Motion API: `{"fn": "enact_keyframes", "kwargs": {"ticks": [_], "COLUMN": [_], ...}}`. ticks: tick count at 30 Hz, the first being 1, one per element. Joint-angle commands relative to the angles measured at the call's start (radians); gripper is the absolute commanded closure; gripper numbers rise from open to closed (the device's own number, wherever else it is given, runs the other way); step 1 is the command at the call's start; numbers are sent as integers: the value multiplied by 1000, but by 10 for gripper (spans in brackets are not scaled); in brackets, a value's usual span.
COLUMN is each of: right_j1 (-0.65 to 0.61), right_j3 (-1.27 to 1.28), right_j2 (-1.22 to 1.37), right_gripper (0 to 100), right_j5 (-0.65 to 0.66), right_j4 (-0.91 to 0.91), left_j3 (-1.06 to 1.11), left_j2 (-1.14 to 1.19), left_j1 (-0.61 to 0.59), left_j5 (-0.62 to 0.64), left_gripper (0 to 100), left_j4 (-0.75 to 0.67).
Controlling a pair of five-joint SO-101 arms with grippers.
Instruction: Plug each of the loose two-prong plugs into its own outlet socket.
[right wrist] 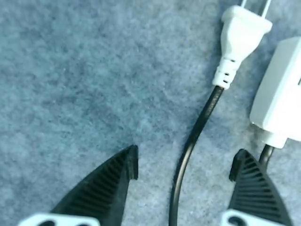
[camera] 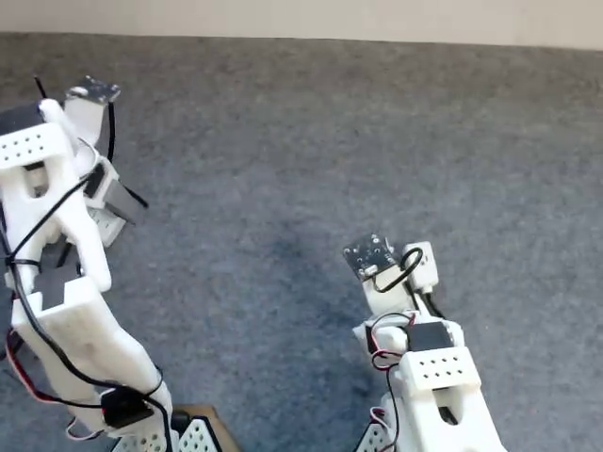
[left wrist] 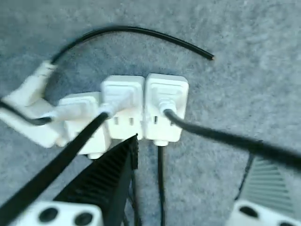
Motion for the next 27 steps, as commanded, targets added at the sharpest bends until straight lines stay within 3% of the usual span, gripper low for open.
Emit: {"fn": "enact_keyframes", "kwargs": {"ticks": [1,7,13,22,27], "right_j1": [38,302,545,550,572], "right_j3": [-21,-364,-605,-461,-409], "right_j2": [-15,-15,-8,-7,19], "right_gripper": [695,695,695,695,695], "right_j5": [-8,-2,2,69,75], "right_j4": [-10,105,143,85,39], "left_j3": [-120,-254,-150,216,403], "left_j2": [-10,-33,-208,-561,-691], "left_j1": [-13,2,113,426,539], "left_j5": [6,9,9,91,89], "left_gripper": [663,663,663,663,663], "left_j4": [92,170,172,170,169]}}
